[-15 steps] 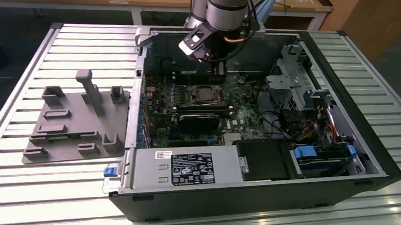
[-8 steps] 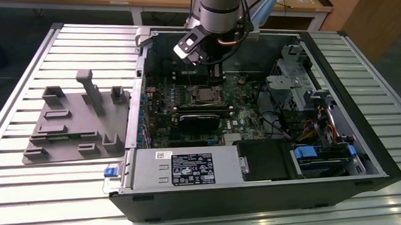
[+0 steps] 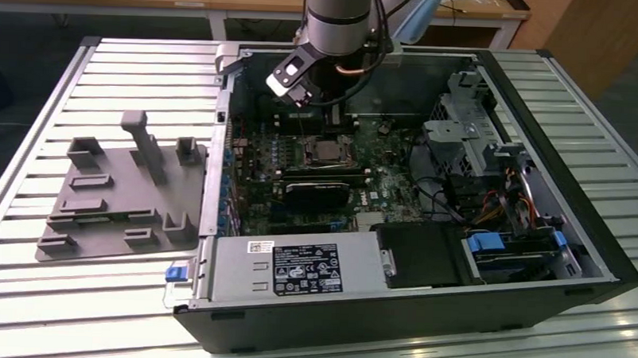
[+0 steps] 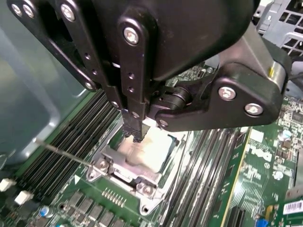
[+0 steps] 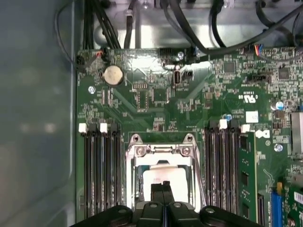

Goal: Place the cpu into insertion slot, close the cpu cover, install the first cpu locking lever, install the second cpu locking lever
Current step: 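Close the cpu cover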

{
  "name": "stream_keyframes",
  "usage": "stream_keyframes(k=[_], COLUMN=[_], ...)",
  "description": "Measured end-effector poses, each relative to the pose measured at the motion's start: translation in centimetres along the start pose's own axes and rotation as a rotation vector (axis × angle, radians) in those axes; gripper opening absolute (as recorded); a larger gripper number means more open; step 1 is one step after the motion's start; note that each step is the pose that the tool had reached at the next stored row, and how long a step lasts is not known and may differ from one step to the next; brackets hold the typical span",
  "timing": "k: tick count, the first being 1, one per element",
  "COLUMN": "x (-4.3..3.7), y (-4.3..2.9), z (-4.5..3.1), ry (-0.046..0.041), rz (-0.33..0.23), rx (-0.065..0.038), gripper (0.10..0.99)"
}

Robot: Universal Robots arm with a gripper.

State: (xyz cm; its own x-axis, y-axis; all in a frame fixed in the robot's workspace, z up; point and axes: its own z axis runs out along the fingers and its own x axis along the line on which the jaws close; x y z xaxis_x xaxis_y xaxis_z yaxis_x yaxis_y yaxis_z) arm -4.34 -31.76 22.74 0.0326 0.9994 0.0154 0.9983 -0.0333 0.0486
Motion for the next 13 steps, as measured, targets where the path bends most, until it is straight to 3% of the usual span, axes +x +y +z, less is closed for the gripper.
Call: stream_keyframes(k=[4,10,13], x=[-0.02,-0.01,-0.02], y=[-0.43,-0.48,-0.49], z=[0.15,0.17,0.19], ry=[0.0000,-0.0007,-0.0086], rz=[0.000,-0.002,-0.033], rx=[0.000,0.000,0.000], gripper=[0.106,0.106,0.106])
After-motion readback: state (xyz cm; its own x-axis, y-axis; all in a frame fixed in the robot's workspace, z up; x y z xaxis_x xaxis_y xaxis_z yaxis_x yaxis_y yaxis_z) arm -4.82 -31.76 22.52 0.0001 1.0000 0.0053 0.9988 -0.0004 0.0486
